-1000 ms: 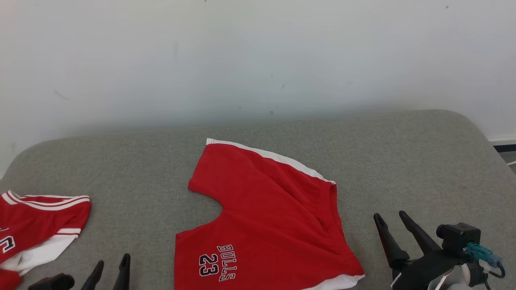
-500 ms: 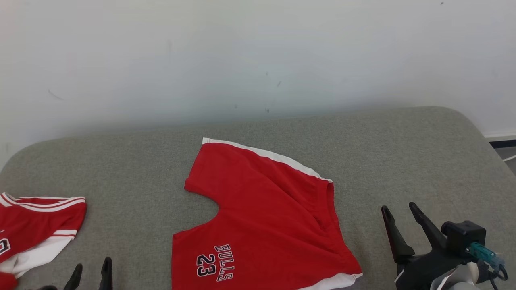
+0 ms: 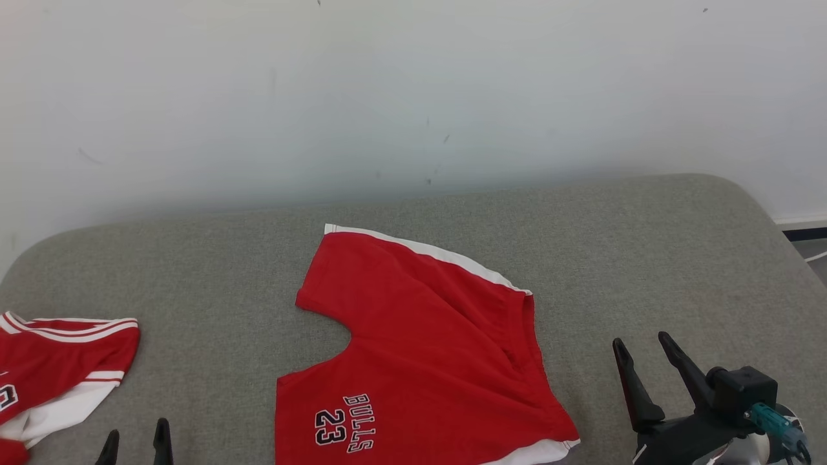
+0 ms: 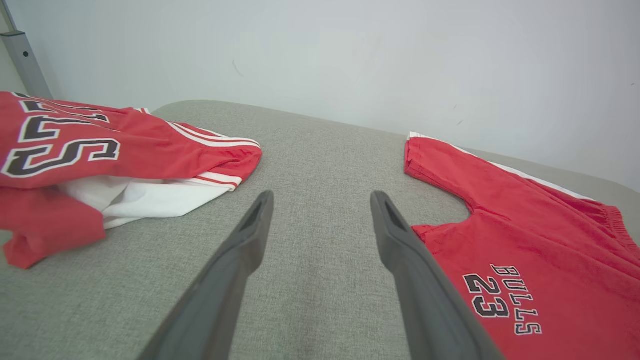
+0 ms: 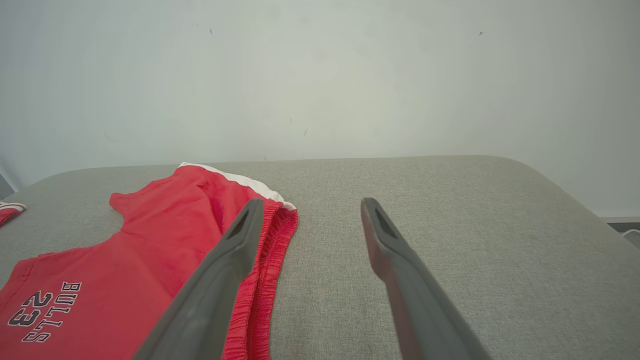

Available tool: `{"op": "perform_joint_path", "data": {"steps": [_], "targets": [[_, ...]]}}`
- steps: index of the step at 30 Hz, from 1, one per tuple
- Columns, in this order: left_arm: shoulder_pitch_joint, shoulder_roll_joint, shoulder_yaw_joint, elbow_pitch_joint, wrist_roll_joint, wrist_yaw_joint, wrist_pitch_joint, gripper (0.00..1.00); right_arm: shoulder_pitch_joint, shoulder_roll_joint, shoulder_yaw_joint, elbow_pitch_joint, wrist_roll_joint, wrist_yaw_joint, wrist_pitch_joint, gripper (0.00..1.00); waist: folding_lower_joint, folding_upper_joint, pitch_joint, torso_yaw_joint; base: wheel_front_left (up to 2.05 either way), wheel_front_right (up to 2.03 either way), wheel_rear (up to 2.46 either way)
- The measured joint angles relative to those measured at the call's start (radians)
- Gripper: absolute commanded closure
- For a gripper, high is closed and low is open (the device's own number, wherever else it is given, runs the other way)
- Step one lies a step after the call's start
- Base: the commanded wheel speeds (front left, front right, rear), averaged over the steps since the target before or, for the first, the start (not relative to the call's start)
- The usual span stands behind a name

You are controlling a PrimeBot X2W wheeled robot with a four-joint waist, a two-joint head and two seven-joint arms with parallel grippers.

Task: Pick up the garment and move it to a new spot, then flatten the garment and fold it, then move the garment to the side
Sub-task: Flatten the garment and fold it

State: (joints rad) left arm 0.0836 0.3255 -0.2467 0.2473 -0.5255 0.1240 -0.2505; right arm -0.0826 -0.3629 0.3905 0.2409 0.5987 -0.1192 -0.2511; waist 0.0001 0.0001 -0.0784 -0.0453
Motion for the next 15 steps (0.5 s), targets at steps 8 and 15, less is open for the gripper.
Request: {"op": "perform_joint_path", "data": {"steps": [8, 15], "targets": [[0.027, -0.024, 0.022, -0.021, 0.047, 0.0, 0.0, 0.0, 0.017, 0.013, -0.016, -0.013, -0.033, -0.004, -0.001, 0.0, 0.0, 0.0, -0.002, -0.003, 0.0, 0.0, 0.0], [0.031, -0.023, -0.003, -0.024, 0.099, 0.0, 0.0, 0.0, 0.016, 0.013, 0.0, 0.015, -0.072, -0.004, -0.001, 0.0, 0.0, 0.0, -0.005, -0.006, 0.0, 0.0, 0.0]]}}
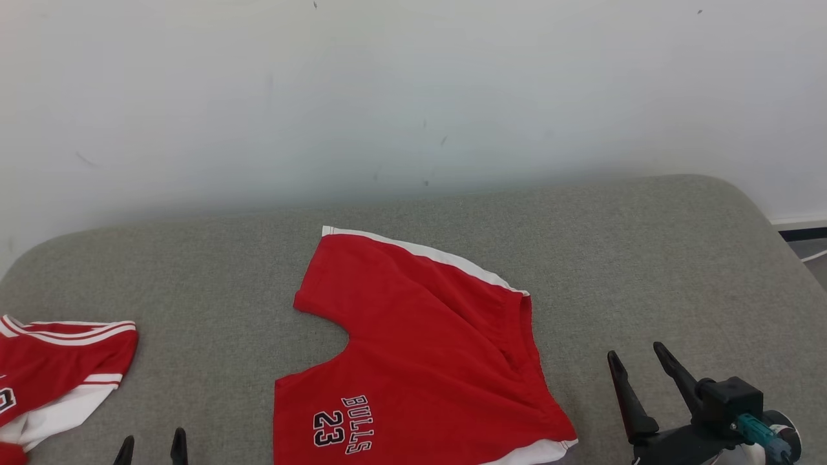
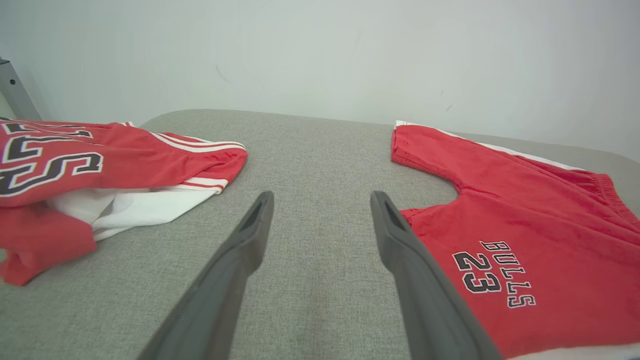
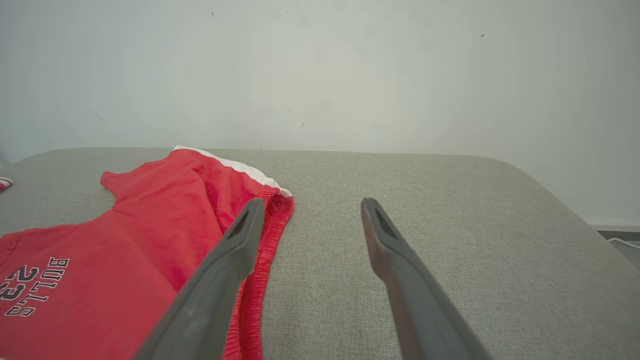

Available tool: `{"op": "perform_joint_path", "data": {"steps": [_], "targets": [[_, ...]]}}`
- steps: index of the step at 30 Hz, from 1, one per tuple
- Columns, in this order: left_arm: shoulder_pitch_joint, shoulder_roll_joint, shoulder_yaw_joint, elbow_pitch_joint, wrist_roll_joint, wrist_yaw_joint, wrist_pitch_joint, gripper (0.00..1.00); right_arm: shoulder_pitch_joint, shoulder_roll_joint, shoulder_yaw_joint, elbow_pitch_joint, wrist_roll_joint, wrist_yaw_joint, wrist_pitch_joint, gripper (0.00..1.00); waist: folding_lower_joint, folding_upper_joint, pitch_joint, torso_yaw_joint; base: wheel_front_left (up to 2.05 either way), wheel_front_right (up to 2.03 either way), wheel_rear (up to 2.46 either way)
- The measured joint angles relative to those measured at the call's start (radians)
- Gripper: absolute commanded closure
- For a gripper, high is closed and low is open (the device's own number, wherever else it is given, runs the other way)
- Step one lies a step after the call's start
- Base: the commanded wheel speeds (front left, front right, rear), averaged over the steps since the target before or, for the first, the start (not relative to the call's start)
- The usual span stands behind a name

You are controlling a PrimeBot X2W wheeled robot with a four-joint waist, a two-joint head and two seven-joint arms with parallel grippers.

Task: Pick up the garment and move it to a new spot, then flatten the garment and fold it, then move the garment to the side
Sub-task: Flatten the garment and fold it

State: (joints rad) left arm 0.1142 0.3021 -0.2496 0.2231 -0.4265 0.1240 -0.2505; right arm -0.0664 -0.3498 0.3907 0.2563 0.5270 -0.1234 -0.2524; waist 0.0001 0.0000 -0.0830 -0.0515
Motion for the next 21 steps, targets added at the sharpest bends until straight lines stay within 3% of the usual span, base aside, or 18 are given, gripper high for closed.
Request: {"op": "perform_joint_path", "data": {"steps": [21], "targets": [[0.002, -0.047, 0.04, -0.008, 0.041, 0.0, 0.001, 0.0, 0.0, 0.013, -0.003, 0.013, -0.036, -0.001, 0.0, 0.0, 0.0, 0.0, -0.003, 0.008, 0.0, 0.0, 0.0]]}}
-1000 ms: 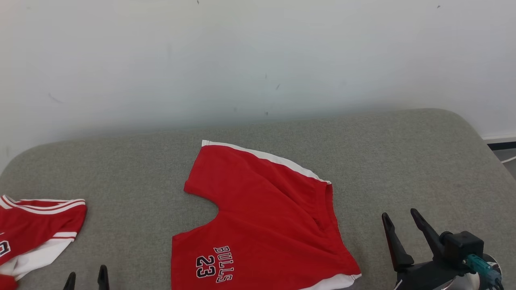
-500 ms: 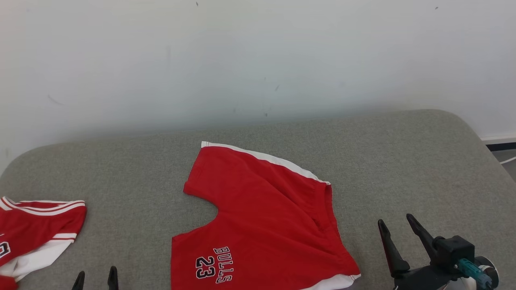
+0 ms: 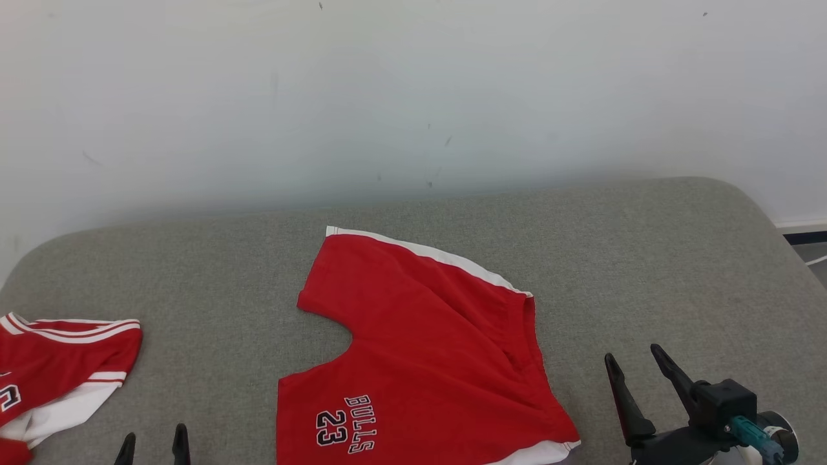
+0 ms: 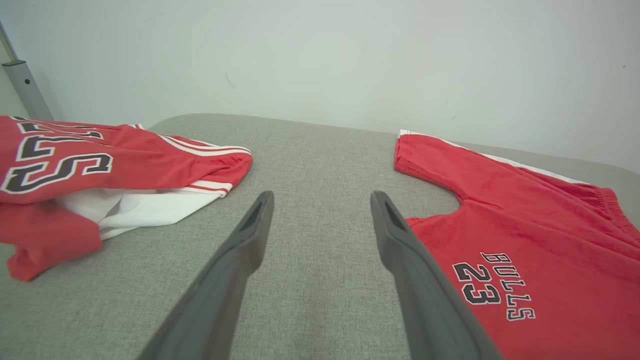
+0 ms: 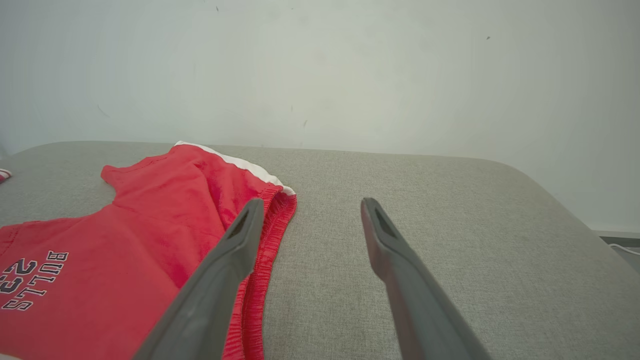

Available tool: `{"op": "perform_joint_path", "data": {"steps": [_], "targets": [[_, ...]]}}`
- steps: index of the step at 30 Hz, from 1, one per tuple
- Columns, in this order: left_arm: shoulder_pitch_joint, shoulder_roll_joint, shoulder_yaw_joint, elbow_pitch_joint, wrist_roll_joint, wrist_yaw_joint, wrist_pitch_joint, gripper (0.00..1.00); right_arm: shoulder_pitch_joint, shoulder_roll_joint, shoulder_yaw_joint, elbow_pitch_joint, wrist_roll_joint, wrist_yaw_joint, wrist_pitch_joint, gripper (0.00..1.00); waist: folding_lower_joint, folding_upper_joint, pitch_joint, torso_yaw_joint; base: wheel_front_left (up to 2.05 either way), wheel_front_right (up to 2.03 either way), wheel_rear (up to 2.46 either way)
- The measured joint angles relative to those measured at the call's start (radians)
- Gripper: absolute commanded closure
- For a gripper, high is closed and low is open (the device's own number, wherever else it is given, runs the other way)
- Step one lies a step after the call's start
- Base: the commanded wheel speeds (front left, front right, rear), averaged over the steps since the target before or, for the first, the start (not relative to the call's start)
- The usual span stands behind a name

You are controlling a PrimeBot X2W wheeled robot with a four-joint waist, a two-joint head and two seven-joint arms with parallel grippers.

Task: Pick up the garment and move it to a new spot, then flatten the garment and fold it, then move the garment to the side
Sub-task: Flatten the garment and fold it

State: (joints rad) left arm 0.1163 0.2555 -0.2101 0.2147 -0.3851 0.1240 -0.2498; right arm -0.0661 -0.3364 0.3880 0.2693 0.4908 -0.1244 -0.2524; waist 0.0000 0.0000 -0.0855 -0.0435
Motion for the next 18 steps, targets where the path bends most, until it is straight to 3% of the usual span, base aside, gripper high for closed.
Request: {"op": "perform_joint_path", "data": {"steps": [18], "targets": [[0.001, -0.01, 0.011, -0.012, 0.018, 0.0, 0.022, 0.0, 0.001, 0.007, -0.016, 0.003, -0.009, 0.0, 0.0, 0.0, 0.0, 0.0, 0.002, 0.007, 0.0, 0.0, 0.0]]}}
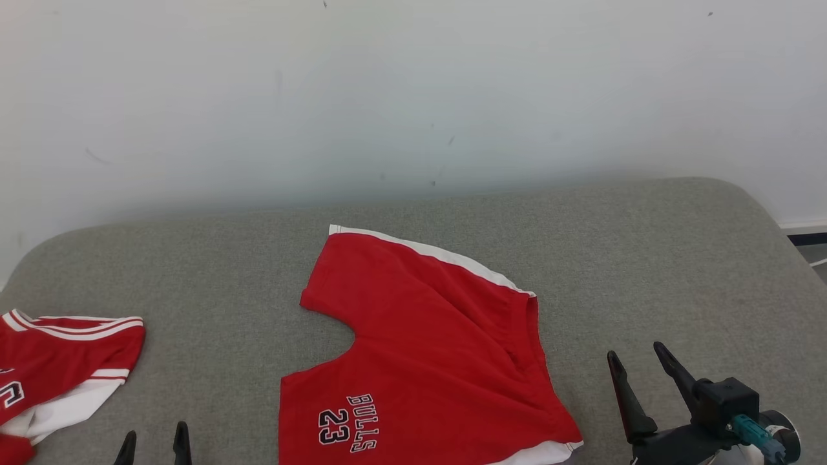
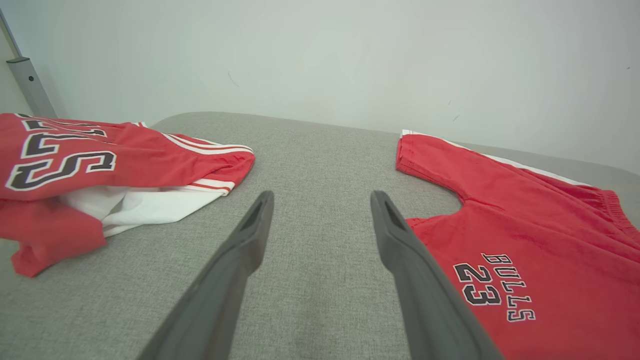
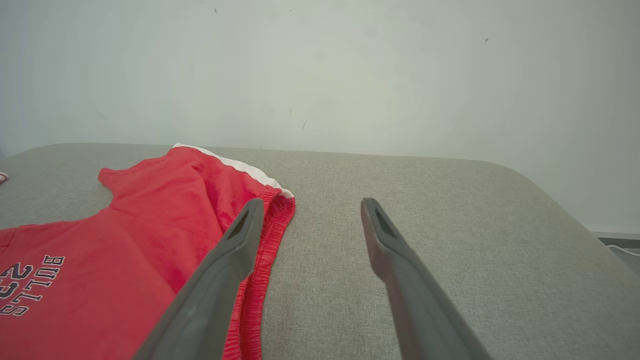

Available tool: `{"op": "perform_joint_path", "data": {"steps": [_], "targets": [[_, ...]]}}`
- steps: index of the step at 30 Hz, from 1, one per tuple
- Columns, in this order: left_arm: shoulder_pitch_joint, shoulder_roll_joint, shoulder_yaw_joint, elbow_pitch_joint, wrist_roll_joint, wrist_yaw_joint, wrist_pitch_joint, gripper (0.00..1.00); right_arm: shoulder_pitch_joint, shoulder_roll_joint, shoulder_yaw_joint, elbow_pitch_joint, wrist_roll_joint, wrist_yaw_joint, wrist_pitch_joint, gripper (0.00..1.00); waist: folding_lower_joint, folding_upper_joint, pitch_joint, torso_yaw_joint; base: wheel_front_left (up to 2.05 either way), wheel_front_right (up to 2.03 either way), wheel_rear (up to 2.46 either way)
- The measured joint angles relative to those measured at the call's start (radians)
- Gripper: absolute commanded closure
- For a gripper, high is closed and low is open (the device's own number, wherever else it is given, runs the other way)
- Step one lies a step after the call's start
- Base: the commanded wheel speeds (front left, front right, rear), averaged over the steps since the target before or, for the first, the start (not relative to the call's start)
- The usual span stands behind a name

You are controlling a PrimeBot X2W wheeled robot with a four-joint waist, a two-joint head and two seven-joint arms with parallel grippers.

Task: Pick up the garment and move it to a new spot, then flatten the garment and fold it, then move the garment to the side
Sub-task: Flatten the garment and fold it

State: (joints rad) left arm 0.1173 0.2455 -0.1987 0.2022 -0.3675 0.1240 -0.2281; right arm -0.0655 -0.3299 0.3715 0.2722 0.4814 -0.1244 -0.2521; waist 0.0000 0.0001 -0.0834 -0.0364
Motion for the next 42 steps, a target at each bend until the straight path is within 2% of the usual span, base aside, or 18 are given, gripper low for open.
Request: {"op": "perform_joint_path", "data": {"steps": [14, 20, 25, 32, 42], "targets": [[-0.004, -0.008, -0.013, -0.012, 0.018, -0.004, 0.023, 0.0, 0.002, 0.013, -0.011, 0.0, -0.009, 0.0, 0.003, 0.0, -0.0002, 0.0, -0.001, 0.011, 0.0, 0.0, 0.0], [-0.015, -0.006, -0.075, -0.007, 0.016, -0.073, 0.062, 0.0, 0.031, 0.012, 0.011, 0.003, -0.006, 0.003, 0.037, 0.0, -0.0001, -0.0001, 0.005, 0.024, 0.0, 0.0, 0.0], [-0.021, -0.004, -0.115, 0.027, -0.001, -0.128, 0.114, 0.0, 0.035, 0.012, 0.043, 0.011, 0.006, 0.035, 0.088, 0.0, -0.0001, 0.0, 0.01, 0.027, 0.0, 0.0, 0.0], [-0.019, -0.015, -0.172, 0.062, -0.047, -0.206, 0.188, 0.0, 0.044, -0.016, 0.065, 0.008, 0.012, 0.055, 0.166, 0.0, -0.0001, 0.0, 0.024, 0.03, 0.0, 0.0, 0.0], [-0.02, -0.021, -0.231, 0.111, -0.085, -0.231, 0.281, 0.0, 0.06, -0.033, 0.093, -0.015, 0.013, 0.063, 0.262, 0.0, 0.0001, 0.0, 0.043, 0.047, 0.0, 0.0, 0.0]]}}
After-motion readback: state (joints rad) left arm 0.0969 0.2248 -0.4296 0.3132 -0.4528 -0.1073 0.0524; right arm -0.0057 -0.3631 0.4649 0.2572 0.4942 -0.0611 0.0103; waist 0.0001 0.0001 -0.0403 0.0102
